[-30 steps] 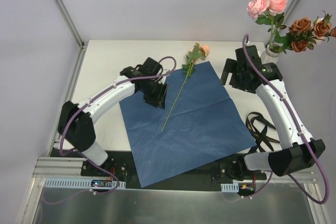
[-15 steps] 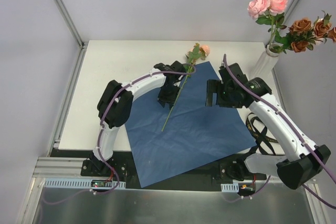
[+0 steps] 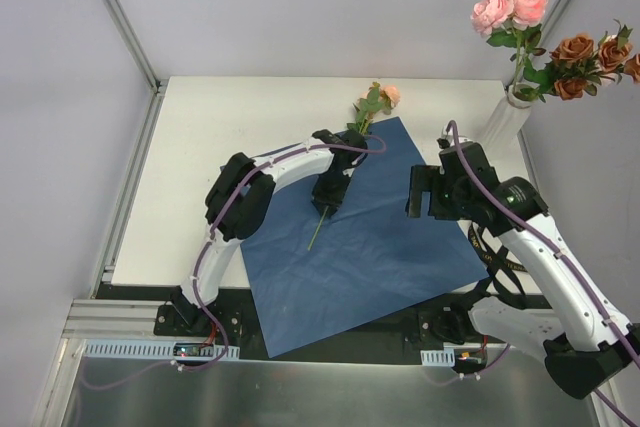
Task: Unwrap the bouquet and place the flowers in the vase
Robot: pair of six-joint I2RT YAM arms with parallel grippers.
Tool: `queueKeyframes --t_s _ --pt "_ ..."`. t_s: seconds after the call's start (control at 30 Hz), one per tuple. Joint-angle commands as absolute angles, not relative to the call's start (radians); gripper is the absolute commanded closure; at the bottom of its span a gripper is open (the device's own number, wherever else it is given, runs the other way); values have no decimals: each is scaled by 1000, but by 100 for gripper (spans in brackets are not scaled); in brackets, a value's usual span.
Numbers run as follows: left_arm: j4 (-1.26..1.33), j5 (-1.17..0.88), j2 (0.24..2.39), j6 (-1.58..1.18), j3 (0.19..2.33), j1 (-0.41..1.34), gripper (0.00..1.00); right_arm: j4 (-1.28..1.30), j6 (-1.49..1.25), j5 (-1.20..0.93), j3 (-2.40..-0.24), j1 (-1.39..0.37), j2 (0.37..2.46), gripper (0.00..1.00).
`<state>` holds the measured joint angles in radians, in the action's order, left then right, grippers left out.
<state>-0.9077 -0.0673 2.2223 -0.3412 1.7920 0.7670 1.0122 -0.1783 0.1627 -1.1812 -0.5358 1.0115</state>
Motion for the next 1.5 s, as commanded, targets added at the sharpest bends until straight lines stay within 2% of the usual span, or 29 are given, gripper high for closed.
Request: queueKeyframes --t_s 0.0,0.2,0.37,0.4,0.47,0.67,0.87,1.0,1.13,1.47 --pt "-966 -32 2247 -338 1830 784 72 1035 -163 190 -1164 -540 986 0" --pt "-976 -23 2287 -319 1835 785 78 1028 -160 178 -1173 -540 1008 0" --pt "-985 -6 2281 -299 1853 785 90 1026 -176 140 -1175 -540 1037 0" --pt "-986 -5 2272 -296 1856 785 97 1025 -182 120 -1177 -540 1043 0" --pt "-992 -5 2247 -295 1868 785 100 1014 -213 86 -1175 -540 1061 0" --pt "-1049 -109 2155 -342 1933 785 100 936 -290 -139 -1207 -459 1169 0" --pt "-1060 -199 2065 -420 1878 785 100 809 -463 -412 -1250 -290 1356 1" --pt "-1055 -245 2031 -459 1835 785 100 720 -508 -459 -1325 -255 1508 1" --pt "-1049 -265 2003 -477 1822 785 100 697 -506 -511 -1436 -252 1716 7" --pt "-1037 -288 1960 -483 1784 788 100 558 -546 -558 -1591 -253 1983 38"
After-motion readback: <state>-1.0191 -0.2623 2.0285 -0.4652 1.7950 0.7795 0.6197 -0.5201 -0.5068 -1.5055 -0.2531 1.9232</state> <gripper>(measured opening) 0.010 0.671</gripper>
